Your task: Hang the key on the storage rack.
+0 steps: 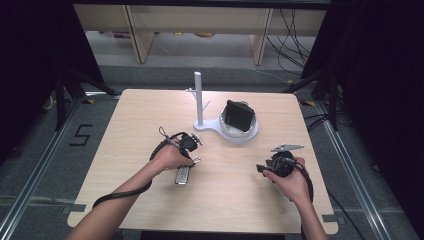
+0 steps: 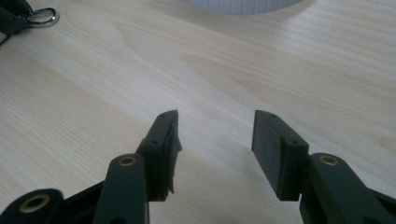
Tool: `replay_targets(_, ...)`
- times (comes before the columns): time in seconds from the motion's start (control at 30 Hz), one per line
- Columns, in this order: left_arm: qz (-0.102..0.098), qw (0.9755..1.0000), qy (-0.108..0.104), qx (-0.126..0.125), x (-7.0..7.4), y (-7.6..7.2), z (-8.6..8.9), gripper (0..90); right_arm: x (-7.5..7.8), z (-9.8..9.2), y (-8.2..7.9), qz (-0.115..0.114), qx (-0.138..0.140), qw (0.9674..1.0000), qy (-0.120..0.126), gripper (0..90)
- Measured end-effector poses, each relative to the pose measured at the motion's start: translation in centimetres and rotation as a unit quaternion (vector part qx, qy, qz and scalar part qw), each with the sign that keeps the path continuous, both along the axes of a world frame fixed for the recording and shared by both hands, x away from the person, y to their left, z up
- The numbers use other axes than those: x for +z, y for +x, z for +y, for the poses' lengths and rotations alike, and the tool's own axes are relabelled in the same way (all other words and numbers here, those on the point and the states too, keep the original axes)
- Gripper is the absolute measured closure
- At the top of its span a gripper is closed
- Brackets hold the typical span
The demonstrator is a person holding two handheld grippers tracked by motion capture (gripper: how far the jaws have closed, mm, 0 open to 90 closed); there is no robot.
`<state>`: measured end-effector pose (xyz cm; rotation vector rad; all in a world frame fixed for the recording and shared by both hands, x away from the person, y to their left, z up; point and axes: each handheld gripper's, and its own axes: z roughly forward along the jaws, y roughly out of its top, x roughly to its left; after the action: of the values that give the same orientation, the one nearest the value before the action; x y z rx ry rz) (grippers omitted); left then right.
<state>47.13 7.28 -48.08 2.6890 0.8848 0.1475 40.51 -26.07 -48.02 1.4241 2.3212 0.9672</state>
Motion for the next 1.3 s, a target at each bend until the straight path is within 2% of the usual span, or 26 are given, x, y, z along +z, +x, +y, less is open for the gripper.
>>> replay_targets(0.17,-0.012,0.9999,0.007,-0.008,0.01,-0.31,-0.17,73.6,-0.20,0.06,0.08,-0.012,-0.001,0.9999,0.007,52.1)
replay_targets(0.37,-0.027,0.9994,0.011,-0.018,-0.01,-0.64,-0.32,74.2,-0.21,0.07,0.09,-0.012,-0.001,0.9999,0.008,52.1)
replay_targets(0.43,-0.029,0.9992,0.013,-0.023,0.01,-0.68,-0.27,74.2,0.00,0.00,0.03,-0.003,0.002,1.0000,0.000,52.0)
replay_targets(0.5,-0.030,0.9992,0.011,-0.024,-0.01,-0.70,-0.21,74.4,-0.14,-0.08,0.10,-0.010,0.008,0.9999,-0.005,52.0)
replay_targets(0.53,-0.031,0.9993,0.007,-0.022,-0.05,-0.72,-0.20,74.6,-0.04,0.01,0.04,-0.003,0.003,1.0000,-0.001,52.0)
replay_targets(0.67,-0.035,0.9990,0.005,-0.027,-0.07,-0.80,-0.06,74.8,-0.11,-0.05,0.08,-0.011,0.006,0.9999,-0.004,52.0)
replay_targets(0.7,-0.039,0.9988,0.006,-0.028,-0.07,-0.85,-0.04,74.9,0.00,0.03,0.01,-0.004,0.001,1.0000,0.000,52.0)
replay_targets(0.8,-0.043,0.9985,0.007,-0.033,-0.06,-0.97,0.03,75.2,-0.01,0.01,0.01,-0.004,0.001,1.0000,0.000,52.0)
replay_targets(0.83,-0.045,0.9984,0.006,-0.032,0.02,-0.99,0.04,75.7,-0.04,0.00,0.02,-0.005,0.001,1.0000,-0.001,52.0)
replay_targets(0.87,-0.054,0.9981,-0.005,-0.030,0.33,-1.03,0.10,81.2,-0.16,-0.10,0.10,-0.012,0.007,0.9999,-0.005,52.0)
replay_targets(0.9,-0.059,0.9977,-0.001,-0.035,0.46,-0.96,0.14,83.2,-0.04,-0.01,0.02,-0.004,0.002,1.0000,-0.002,52.0)
replay_targets(0.97,-0.050,0.9982,-0.001,-0.034,0.42,-1.04,0.14,84.4,-0.03,0.02,0.01,-0.004,0.003,1.0000,-0.001,52.0)
replay_targets(1.0,-0.050,0.9982,-0.001,-0.035,0.42,-1.04,0.14,84.2,0.11,0.01,-0.01,0.001,0.005,0.9999,-0.009,52.0)
replay_targets(1.03,-0.049,0.9981,0.000,-0.037,0.41,-1.05,0.13,84.1,0.20,0.10,-0.17,0.012,-0.003,0.9999,-0.008,52.0)
replay_targets(1.2,-0.042,0.9984,-0.008,-0.035,0.21,-1.04,0.11,82.5,-0.04,0.00,-0.01,-0.002,0.001,1.0000,-0.002,52.0)
replay_targets(1.3,-0.046,0.9978,-0.006,-0.047,0.19,-0.99,0.09,81.7,-0.04,0.02,-0.03,-0.002,0.002,1.0000,-0.002,51.9)
